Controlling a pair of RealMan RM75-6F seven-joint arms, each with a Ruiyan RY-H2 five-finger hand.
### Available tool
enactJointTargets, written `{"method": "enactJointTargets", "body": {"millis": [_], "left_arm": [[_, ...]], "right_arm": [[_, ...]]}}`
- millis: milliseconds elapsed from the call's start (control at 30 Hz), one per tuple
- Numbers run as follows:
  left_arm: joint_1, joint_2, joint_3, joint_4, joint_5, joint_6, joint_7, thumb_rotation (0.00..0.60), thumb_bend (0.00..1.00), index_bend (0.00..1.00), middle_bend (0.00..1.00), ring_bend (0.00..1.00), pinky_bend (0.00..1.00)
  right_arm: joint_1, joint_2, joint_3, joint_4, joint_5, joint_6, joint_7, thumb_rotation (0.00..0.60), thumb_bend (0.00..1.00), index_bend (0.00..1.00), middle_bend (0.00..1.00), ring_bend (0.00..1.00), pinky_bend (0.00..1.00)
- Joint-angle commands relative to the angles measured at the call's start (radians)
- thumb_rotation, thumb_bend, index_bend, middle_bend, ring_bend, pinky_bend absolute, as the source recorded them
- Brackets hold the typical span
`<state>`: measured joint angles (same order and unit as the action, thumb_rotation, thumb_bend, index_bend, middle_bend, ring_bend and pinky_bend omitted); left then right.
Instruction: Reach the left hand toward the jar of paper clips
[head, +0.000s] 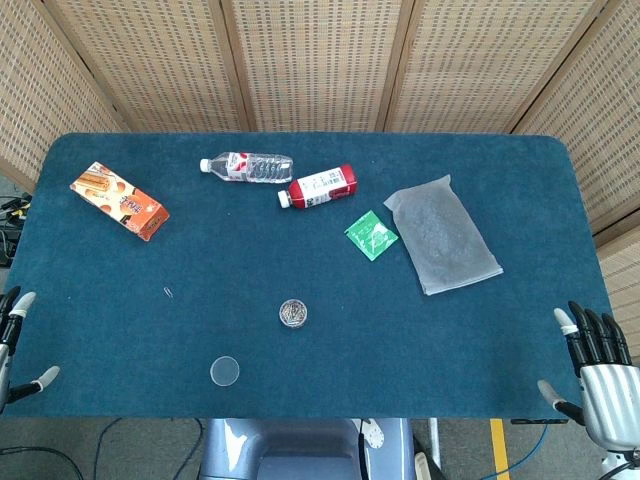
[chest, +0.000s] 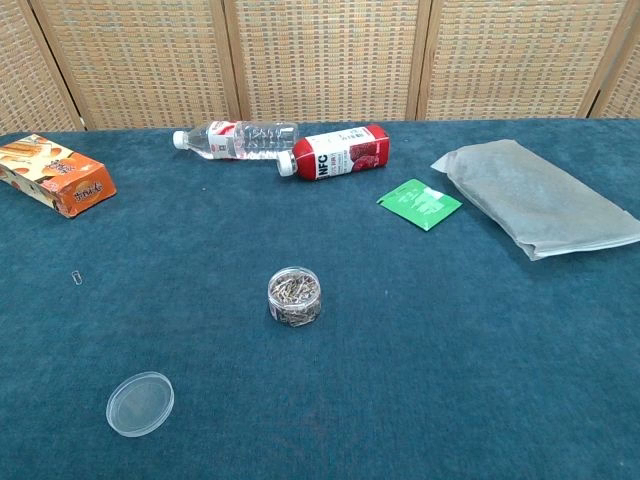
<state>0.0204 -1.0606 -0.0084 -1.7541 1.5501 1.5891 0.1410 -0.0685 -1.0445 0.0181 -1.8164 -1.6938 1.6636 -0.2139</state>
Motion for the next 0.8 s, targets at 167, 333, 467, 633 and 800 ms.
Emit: {"method": "enactJointTargets", "body": {"millis": [167,333,467,633,800], "left_arm": [[-0.005,-0.003,-0.002,0.005,-0.008,-0.010,0.002,0.600,0.03,0.00,0.00,0.00,0.00],[-0.055,-0.014,-0.028,0.036,-0.025,-0.075,-0.001,0.600,0.08,0.00,0.00,0.00,0.00],[-0.167,-0.048,-0.078,0.117,-0.035,-0.202,-0.006,0.600,0.11,0.00,0.00,0.00,0.00],[-0.326,-0.105,-0.114,0.268,-0.006,-0.375,0.055,0.600,0.13,0.23,0.00,0.00,0.00],[-0.473,-0.192,-0.120,0.430,0.022,-0.538,0.042,0.600,0.20,0.39,0.00,0.00,0.00]], "right_arm": [[0.002,0.002,0.001,0.003,-0.005,0.002,0.011,0.600,0.00,0.00,0.00,0.00,0.00],[0.006,0.005,0.001,0.004,0.001,-0.008,0.020,0.600,0.00,0.00,0.00,0.00,0.00],[0.011,0.005,0.004,0.001,0.007,-0.015,0.027,0.600,0.00,0.00,0.00,0.00,0.00],[0.022,0.001,0.016,-0.001,0.031,-0.032,0.023,0.600,0.00,0.00,0.00,0.00,0.00],[0.033,-0.017,0.031,-0.007,0.077,-0.057,-0.020,0.600,0.00,0.00,0.00,0.00,0.00]]}}
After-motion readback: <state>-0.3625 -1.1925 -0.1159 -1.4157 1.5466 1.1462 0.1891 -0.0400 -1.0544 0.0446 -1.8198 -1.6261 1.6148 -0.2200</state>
